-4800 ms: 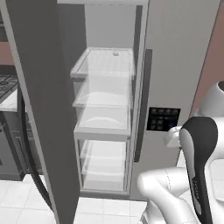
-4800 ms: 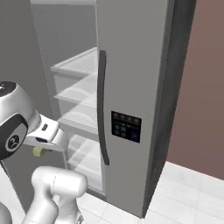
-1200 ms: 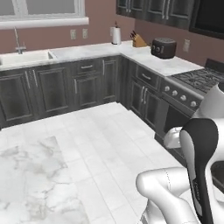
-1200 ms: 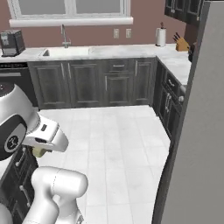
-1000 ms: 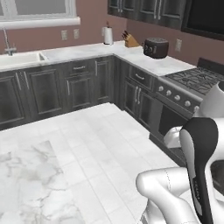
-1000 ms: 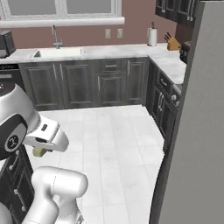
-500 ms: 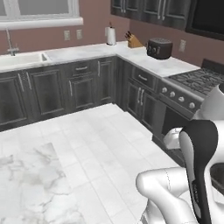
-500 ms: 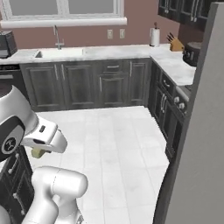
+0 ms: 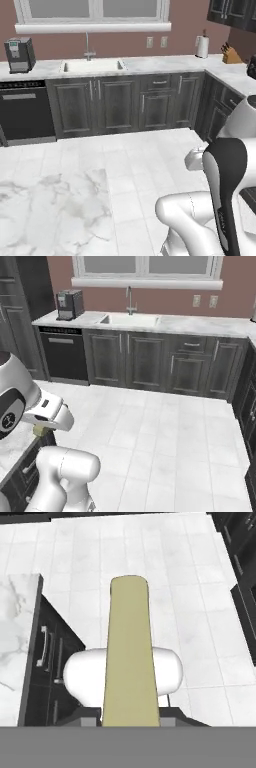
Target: Retrieve the butter from the fridge and place it on a plate on the dining table. Then retrieve the butter knife by the fridge and place it near the plate.
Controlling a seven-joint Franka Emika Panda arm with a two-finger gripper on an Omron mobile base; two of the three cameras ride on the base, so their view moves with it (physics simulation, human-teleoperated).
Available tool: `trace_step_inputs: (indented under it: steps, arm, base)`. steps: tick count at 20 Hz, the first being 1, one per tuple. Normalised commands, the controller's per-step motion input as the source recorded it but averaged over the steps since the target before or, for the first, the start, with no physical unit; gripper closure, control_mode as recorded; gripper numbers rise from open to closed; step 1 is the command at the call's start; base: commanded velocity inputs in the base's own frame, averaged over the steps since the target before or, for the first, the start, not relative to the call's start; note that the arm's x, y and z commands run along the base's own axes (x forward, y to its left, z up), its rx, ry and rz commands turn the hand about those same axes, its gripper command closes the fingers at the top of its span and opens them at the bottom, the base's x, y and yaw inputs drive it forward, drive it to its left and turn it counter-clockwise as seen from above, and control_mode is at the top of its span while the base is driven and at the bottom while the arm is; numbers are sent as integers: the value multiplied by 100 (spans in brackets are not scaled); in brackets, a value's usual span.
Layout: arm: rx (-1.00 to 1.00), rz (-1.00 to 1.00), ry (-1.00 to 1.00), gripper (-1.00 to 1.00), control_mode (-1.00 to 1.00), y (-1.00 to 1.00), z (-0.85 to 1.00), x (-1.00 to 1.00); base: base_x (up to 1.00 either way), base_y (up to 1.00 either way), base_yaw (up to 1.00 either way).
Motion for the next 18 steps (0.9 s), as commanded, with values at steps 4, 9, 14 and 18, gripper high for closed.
trace_step_inputs:
  steps: [4, 9, 14, 18]
  arm:
    - [0, 0, 0, 100, 100, 0, 0, 0]
    - [0, 0, 0, 100, 100, 0, 0, 0]
    - [0, 0, 0, 100, 100, 0, 0, 0]
    - [0, 0, 0, 100, 100, 0, 0, 0]
  base:
    - [100, 12, 5]
    - [100, 8, 6]
    - [100, -14, 57]
    - [100, -26, 67]
